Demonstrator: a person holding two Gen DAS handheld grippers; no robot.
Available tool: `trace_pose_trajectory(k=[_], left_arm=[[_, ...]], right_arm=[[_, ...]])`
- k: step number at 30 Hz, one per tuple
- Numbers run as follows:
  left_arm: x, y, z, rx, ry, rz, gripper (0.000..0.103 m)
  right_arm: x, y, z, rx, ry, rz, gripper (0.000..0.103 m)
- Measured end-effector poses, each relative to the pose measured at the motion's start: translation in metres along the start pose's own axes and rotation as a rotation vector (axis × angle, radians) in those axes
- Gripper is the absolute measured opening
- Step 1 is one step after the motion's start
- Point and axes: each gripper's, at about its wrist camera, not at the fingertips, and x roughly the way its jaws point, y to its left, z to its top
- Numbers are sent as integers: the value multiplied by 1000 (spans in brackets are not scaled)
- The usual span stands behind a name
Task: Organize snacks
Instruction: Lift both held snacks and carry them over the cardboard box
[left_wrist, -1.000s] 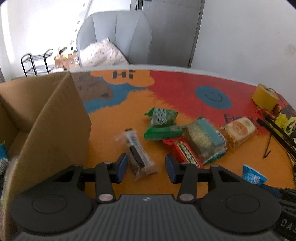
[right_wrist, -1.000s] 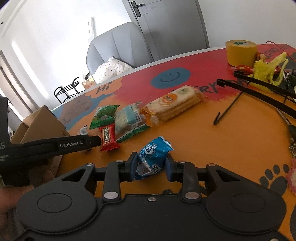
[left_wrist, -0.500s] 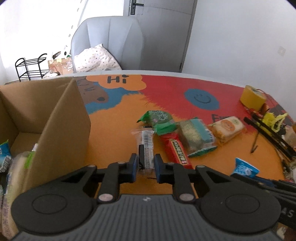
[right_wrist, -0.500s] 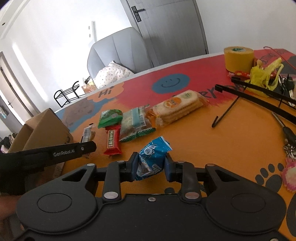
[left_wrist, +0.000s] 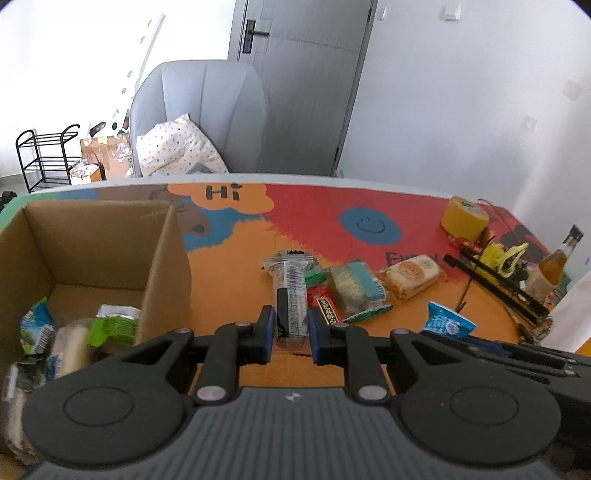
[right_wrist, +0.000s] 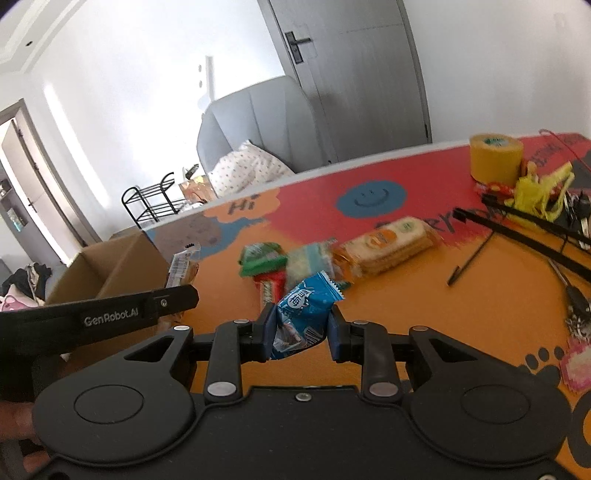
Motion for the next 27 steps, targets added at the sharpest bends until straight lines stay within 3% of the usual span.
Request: trace_pose_trajectory(k=[13,27], left_arm=[[-44,24,7,-20,-74,-23,18],[-71,62,18,-72,-130,14,18]], right_arm=[[-10,38,9,-67,-40,38,27],[-8,77,18,-121,-63,83,27]])
